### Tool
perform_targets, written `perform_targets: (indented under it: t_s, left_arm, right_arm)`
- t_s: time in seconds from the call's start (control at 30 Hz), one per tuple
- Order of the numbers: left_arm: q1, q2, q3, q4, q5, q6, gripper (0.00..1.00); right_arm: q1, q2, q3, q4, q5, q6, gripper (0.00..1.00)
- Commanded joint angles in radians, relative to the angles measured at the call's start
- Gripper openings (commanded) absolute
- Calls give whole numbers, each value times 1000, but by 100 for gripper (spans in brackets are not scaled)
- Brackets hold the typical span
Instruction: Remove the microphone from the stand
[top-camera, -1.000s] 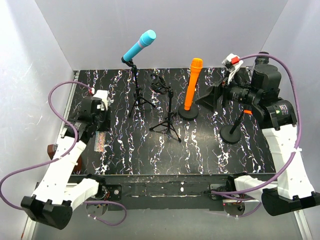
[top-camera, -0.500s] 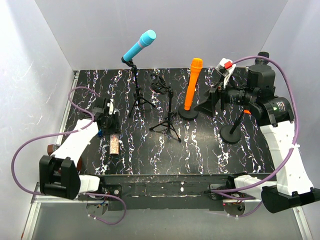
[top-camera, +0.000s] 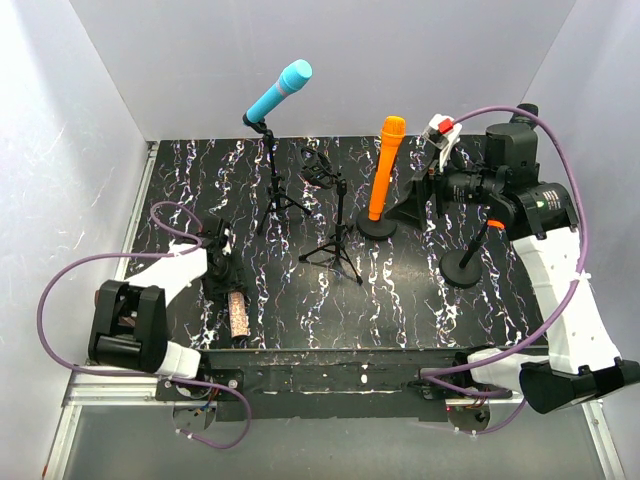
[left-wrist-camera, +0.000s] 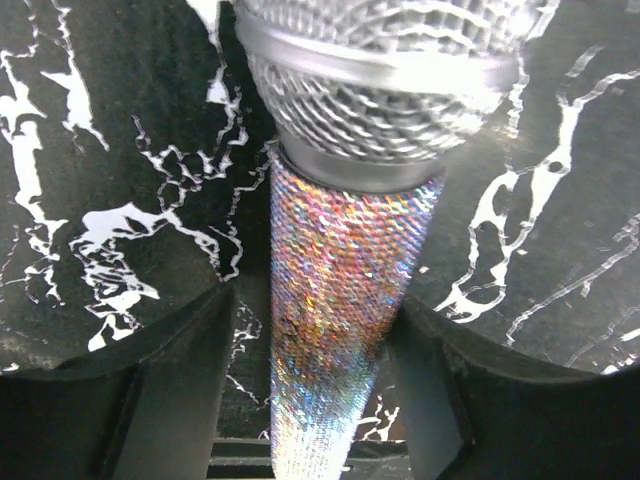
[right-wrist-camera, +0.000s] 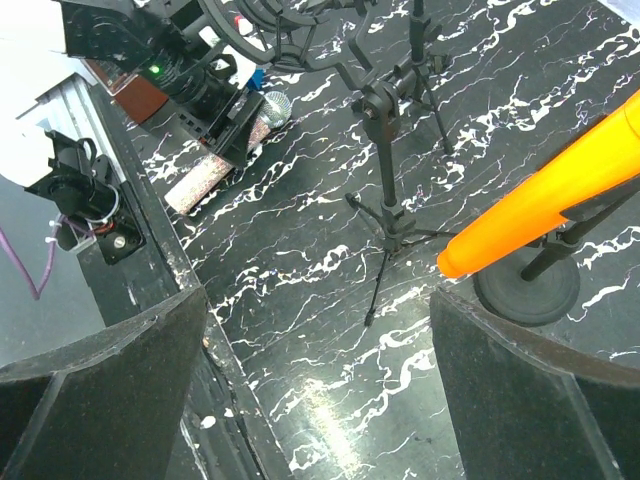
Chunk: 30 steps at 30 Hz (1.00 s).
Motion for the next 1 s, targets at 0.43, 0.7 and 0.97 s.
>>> perform_targets:
  t_s: [0.43,0.7,0.97]
  left_arm:
    - [2,-86,157,-28,32,124,98]
    - [4,-428,237,37,418,528,97]
    - [2,-414,438,37,837,780,92]
  right_arm:
    - [11,8,28,43,-72,-24,98]
    - [55,6,-40,166,-86,-149,93]
    - [158,135,25,307,-18,-268,88]
